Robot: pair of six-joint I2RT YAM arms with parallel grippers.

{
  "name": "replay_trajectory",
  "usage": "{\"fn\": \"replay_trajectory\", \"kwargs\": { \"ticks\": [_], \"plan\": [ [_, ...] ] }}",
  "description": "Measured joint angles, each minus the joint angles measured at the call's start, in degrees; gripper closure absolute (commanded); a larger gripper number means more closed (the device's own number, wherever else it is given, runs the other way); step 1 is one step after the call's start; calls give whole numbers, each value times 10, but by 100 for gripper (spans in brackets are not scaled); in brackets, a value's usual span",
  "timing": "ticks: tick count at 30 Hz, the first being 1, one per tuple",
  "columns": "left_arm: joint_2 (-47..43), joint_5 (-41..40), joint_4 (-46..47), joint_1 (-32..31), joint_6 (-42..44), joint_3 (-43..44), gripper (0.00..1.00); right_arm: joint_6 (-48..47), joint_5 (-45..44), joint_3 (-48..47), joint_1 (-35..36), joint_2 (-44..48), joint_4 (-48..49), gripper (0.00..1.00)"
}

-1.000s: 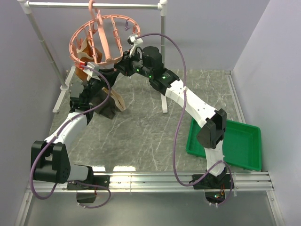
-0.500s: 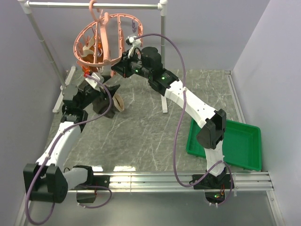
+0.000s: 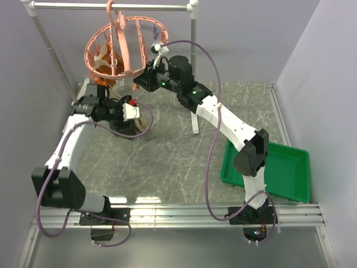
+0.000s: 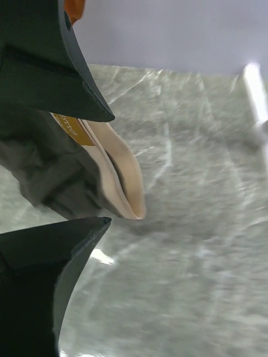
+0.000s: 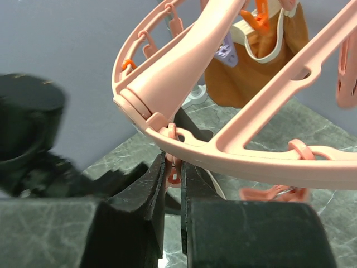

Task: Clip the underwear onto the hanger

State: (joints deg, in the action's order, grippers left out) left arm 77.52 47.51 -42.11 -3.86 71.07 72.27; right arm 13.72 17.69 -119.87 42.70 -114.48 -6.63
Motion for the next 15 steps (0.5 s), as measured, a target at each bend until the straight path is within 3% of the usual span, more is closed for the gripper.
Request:
{"fn": "replay_trajectory", "kwargs": {
  "ticks": [4,8,14,15],
  "plan": [
    [68,-55,-91,-16,100,78,22,2,4,2,-1,0,2,100],
    [82,-119,-134,-55,166,91,21,2,6,2,-2,0,3,100],
    [95,-211,-162,-128,197,91,19,2,8,2,-4,1,3,100],
    [100,-225,-163,-137,197,92,11,2,9,2,-4,1,2,100]
  ]
}}
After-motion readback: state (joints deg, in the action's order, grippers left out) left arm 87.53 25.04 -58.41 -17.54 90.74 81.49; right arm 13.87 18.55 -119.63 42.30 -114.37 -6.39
